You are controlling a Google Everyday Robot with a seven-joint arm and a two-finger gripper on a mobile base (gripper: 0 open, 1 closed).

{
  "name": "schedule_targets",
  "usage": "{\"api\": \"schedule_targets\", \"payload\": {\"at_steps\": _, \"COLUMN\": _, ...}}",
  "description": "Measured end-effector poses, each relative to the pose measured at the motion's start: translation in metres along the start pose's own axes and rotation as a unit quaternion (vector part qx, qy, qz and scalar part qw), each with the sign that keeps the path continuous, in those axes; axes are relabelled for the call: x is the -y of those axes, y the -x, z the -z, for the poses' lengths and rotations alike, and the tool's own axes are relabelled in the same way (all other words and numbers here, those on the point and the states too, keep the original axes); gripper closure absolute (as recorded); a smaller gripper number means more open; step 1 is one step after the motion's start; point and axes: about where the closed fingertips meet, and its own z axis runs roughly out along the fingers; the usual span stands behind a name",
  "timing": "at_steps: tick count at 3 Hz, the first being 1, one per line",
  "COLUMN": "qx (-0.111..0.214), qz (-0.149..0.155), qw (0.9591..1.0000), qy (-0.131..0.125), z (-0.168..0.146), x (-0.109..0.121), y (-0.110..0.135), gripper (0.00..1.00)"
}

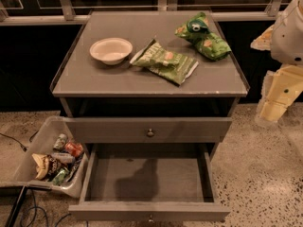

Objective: Close middle drawer

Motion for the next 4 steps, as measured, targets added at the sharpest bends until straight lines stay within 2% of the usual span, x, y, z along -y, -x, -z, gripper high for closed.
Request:
{"api": "schedule_targets", "payload": {"at_steps": 1, "qx": 0.005, "qz": -0.001, "qw": 1.0000, "qy": -0.003, "z": 0.000, "x": -0.001, "y": 0.000, "gripper": 0.00}}
{"api": "schedule_targets", "payload": {"at_steps": 2, "qx": 0.019, "qz": -0.011, "qw": 0.9997, "qy": 0.007, "z": -0.014, "x": -0.009, "y": -0.005, "gripper": 0.13}}
{"api": "schedule_targets", "payload": {"at_steps": 4, "qx": 0.062, "qz": -0.005, "qw": 0.9978, "qy": 0.023, "z": -0.081, "x": -0.053, "y": -0.005, "gripper": 0.59}}
